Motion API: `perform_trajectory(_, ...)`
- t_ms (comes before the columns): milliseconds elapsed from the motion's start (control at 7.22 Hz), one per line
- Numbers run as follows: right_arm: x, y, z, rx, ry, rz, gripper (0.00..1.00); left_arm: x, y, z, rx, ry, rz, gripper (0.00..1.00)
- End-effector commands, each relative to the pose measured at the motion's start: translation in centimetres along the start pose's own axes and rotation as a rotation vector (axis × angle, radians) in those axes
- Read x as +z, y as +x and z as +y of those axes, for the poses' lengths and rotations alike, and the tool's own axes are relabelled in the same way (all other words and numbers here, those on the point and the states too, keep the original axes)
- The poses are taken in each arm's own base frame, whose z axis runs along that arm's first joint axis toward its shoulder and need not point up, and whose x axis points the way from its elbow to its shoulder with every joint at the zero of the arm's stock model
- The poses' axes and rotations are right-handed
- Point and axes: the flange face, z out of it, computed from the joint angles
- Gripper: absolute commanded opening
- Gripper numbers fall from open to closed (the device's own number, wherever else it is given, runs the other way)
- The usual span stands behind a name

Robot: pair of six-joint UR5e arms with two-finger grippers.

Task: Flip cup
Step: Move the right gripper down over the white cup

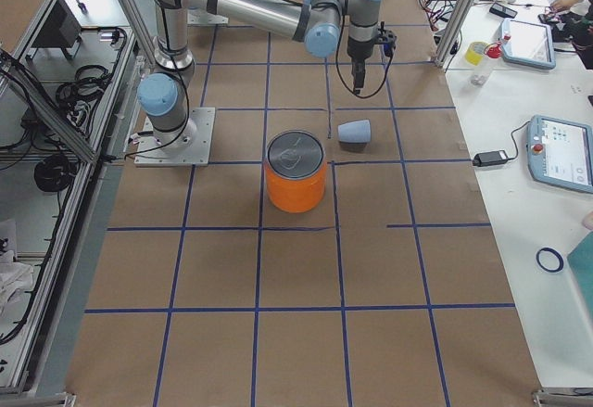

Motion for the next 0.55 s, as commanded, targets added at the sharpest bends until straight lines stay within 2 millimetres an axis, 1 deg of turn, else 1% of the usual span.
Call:
perform_trajectory(0,6.1,2.1,-3.0,-0.009,0.023,-0.006,1.0,-0.3,-0.2,0.0,-0.003,0.007,0.002,1.0)
perform_trajectory(138,7.7,2.1,-3.5,-0.01,0.026,-0.006,1.0,-0.1,-0.2,-0.1,-0.003,0.005,0.002,1.0)
perform_trajectory(415,9.9,1.9,-3.5,-0.017,-0.007,-0.01,1.0,-0.2,-0.2,-0.1,-0.002,0.01,0.001,1.0)
